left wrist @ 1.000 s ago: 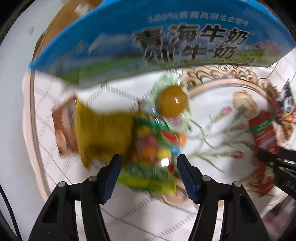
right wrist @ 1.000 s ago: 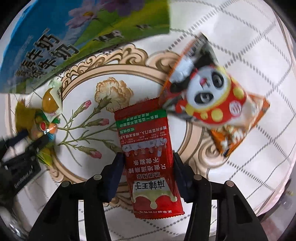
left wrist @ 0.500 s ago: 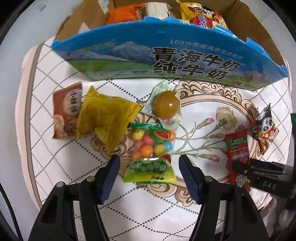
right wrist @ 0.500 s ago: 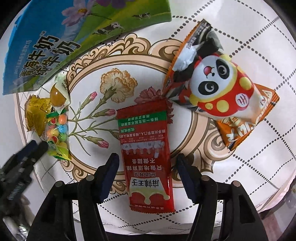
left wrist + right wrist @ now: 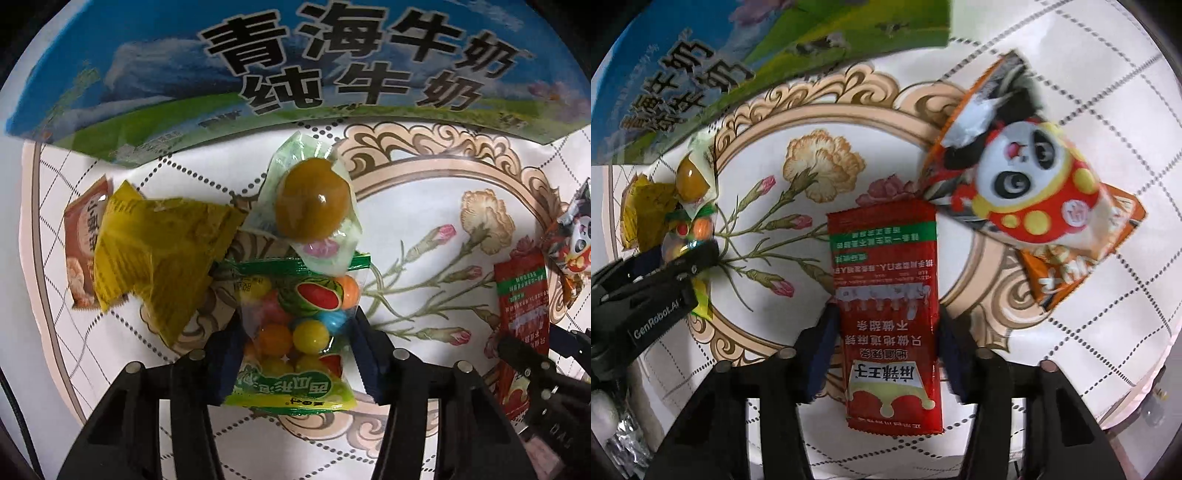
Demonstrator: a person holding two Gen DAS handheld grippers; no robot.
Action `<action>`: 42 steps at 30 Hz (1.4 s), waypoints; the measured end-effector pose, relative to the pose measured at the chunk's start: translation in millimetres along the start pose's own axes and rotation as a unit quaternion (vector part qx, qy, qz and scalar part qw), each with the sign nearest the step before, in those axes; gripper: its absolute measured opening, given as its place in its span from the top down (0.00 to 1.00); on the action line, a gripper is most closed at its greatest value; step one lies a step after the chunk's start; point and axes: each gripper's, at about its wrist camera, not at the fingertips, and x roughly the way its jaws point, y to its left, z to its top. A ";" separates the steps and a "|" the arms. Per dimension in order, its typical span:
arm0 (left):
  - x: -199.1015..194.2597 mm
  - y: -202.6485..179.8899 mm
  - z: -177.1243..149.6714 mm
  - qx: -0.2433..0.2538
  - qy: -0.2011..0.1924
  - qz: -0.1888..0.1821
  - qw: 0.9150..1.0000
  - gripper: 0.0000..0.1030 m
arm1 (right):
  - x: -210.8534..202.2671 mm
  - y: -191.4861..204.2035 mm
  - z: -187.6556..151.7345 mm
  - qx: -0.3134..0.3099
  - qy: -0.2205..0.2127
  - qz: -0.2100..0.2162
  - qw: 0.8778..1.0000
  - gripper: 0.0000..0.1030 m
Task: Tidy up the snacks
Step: 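Carry both packets into the cardboard box and open both tools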
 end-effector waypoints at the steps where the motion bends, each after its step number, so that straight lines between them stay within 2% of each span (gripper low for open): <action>1: -5.2 -3.3 -14.9 -0.001 -0.004 -0.001 1.000 0.51 | -1.8 -1.4 -1.1 0.002 -0.004 0.001 1.000 0.52; 6: -17.6 -7.7 -49.4 -0.006 -0.028 -0.006 1.000 0.52 | -12.1 -4.5 -9.3 0.003 -0.015 0.019 1.000 0.56; 12: -43.0 0.1 -103.8 -0.016 -0.053 -0.029 0.998 0.52 | -28.6 -5.9 -40.2 0.002 -0.027 0.065 0.997 0.57; 18: -110.1 17.0 -95.9 -0.027 -0.101 -0.062 0.993 0.52 | -74.4 -10.0 -49.7 -0.005 -0.064 0.102 0.993 0.57; 22: -160.5 14.8 -61.2 -0.033 -0.139 -0.070 0.987 0.52 | -122.8 -4.2 -44.8 -0.015 -0.106 0.124 0.987 0.57; 23: -165.7 13.8 -43.1 -0.033 -0.147 -0.068 0.986 0.52 | -139.2 -0.5 -39.3 -0.018 -0.120 0.131 0.984 0.57; 27: -190.3 25.3 6.0 -0.032 -0.174 -0.061 0.982 0.52 | -192.4 11.6 -3.6 -0.023 -0.167 0.138 0.976 0.57; 30: -192.8 33.7 51.9 -0.032 -0.182 -0.042 0.982 0.52 | -216.2 20.3 30.7 -0.024 -0.194 0.117 0.974 0.57; 32: -187.9 43.4 82.3 -0.032 -0.177 -0.028 0.983 0.52 | -221.4 30.8 62.5 -0.025 -0.207 0.091 0.974 0.57; 35: -170.2 56.0 117.2 -0.033 -0.159 -0.012 0.987 0.52 | -220.8 31.0 99.2 -0.018 -0.204 0.068 0.976 0.57; 42: -124.9 71.8 161.8 -0.032 -0.099 0.000 0.995 0.52 | -183.5 44.4 161.2 -0.017 -0.169 0.024 0.985 0.57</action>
